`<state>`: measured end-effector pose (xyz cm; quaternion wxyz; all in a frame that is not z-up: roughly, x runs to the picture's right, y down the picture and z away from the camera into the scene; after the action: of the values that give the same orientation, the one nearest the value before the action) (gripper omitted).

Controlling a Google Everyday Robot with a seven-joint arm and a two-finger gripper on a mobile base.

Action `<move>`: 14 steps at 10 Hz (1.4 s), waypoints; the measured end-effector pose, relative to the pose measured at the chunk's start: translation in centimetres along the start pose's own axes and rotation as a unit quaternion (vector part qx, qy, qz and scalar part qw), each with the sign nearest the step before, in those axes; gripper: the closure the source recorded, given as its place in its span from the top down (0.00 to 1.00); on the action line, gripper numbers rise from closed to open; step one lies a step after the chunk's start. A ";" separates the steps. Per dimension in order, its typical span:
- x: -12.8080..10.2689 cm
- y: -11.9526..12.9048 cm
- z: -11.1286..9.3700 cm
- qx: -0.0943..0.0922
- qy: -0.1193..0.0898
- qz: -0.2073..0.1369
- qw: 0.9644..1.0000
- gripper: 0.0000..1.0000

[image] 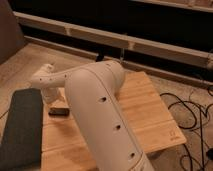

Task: Push the eraser across the table

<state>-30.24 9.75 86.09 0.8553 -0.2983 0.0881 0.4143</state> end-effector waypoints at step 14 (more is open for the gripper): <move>3.4 0.0 5.1 -0.026 0.050 0.083 0.995 0.65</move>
<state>-28.60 14.94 88.83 0.8044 -0.3325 0.1448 0.4705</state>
